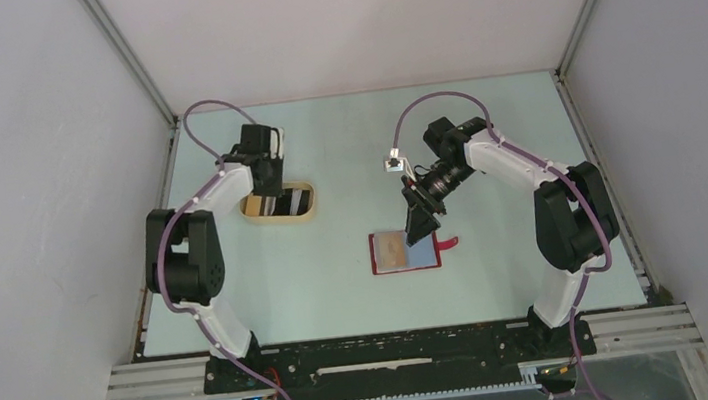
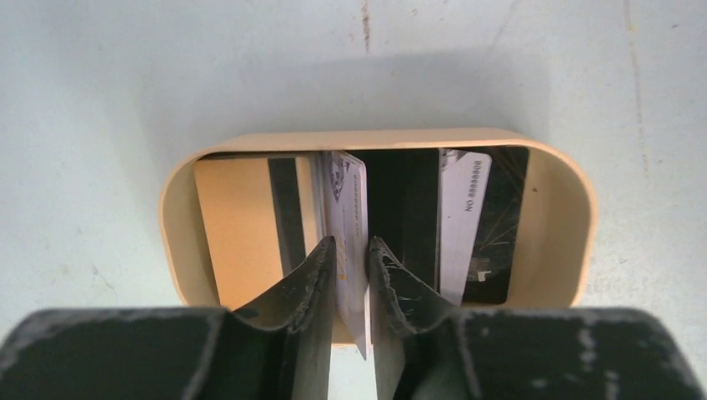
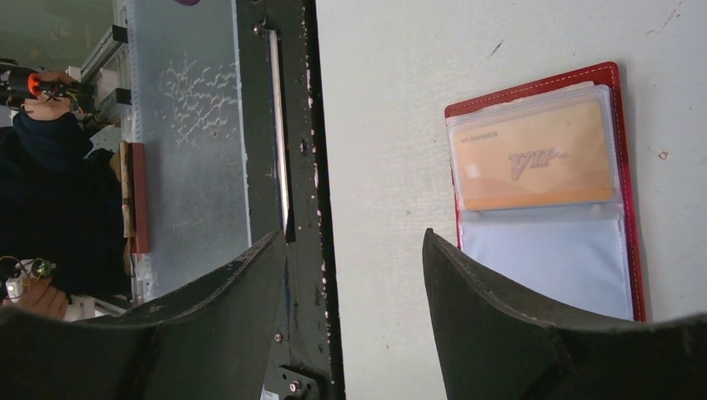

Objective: Put the credit cards into the card holder
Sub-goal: Pick up the credit card from the storage box.

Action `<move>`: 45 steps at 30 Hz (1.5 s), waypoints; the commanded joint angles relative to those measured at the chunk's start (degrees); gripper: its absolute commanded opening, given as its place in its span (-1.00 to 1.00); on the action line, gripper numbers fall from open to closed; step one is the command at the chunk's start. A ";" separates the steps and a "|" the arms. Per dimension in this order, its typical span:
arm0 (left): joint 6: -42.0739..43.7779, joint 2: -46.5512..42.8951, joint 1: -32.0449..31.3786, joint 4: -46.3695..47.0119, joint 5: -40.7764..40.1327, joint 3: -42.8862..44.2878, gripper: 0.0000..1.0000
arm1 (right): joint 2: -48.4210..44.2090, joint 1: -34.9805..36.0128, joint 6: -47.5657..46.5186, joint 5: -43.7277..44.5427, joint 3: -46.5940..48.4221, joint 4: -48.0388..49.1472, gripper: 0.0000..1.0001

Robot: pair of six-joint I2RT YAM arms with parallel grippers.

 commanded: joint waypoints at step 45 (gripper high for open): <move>-6.66 -4.64 10.74 7.26 19.44 -6.90 -0.71 | -0.32 -0.61 -2.27 -1.74 2.06 -1.41 0.40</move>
